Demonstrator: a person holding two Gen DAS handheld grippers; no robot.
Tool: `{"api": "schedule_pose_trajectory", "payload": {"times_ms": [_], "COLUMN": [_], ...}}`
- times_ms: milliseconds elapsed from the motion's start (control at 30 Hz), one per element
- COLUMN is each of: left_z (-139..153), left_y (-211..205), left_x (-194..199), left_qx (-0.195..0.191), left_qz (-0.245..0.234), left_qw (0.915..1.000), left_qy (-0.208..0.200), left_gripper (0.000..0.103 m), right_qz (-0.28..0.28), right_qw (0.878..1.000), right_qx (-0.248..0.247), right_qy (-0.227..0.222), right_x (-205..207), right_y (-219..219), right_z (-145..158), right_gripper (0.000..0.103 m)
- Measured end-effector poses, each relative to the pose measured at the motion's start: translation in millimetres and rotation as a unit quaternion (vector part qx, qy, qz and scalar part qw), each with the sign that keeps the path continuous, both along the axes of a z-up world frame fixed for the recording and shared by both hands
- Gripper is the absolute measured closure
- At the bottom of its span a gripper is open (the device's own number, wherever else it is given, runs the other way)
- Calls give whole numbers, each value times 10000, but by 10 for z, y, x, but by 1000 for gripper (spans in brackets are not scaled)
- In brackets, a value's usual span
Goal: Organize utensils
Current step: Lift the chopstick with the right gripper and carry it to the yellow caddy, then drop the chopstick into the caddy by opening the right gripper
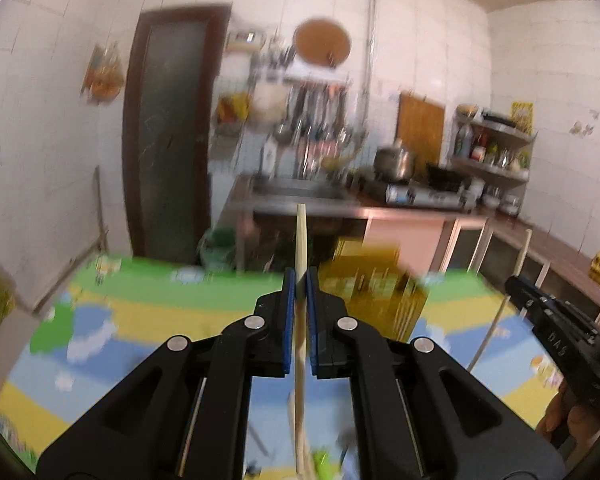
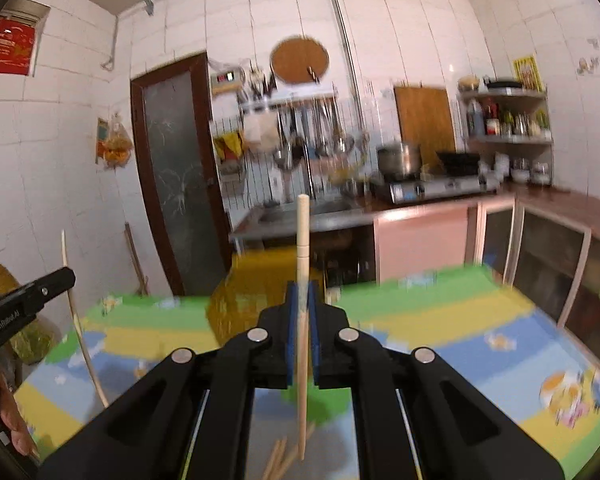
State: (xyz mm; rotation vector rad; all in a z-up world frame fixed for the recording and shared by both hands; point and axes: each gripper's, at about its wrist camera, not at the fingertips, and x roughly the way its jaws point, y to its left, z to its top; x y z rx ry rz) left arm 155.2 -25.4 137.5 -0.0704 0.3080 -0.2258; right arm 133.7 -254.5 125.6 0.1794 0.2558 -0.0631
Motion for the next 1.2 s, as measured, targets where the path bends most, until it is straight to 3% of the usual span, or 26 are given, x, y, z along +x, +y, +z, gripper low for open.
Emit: {"api": "schedule_pose_trajectory", "payload": {"times_ms": [167,333,433,633,733,833,967,1000,1100,1133,1167,1200], "left_z": [608,857,703,92,-184,-338,-305,-261,-87,-23,52,101], "left_y": [-203,-370,-560,-791,-853,-845,-693,-638,-469,-414,-340,-292], "left_x": [329,738,1128,1627,1848,1912,1903,1869,1646,1549,1416,1336], "left_qx": [-268,-657,-677,-429,-363,-290,-378,-420,-371,-351,-301,-273], "left_qz": [-53,-75,-160,35,65,137,174,168,310,387,480,510], "left_qw": [9962,9898,9929,9967,9988,9994,9990,9987,9986,9986,9984,9983], "left_qy": [-827,-1260,-965,-684,-335,-140,142,234,199,99,10,-12], "left_gripper": [99,99,98,99,98,98,97,89,36,21,16,11], "right_qz": [-164,-229,-226,-128,-74,-30,-19,-47,-171,-197,-213,-261], "right_qw": [9983,9955,9963,9991,9998,9996,9976,9968,9950,9949,9955,9965], "right_qx": [-134,-159,-171,-188,-141,-196,-335,-347,-277,-197,-119,-30], "right_qy": [-542,-908,-814,-370,-88,194,604,720,947,965,916,799], "right_x": [410,789,1067,1498,1621,1692,1751,1745,1694,1631,1563,1461], "right_y": [-107,-147,-153,-179,-203,-157,-118,-124,-167,-201,-225,-255], "right_z": [491,759,715,251,21,-178,-330,-330,-254,-189,-146,-80], "right_gripper": [97,97,97,97,97,97,97,97,89,62,31,28]}}
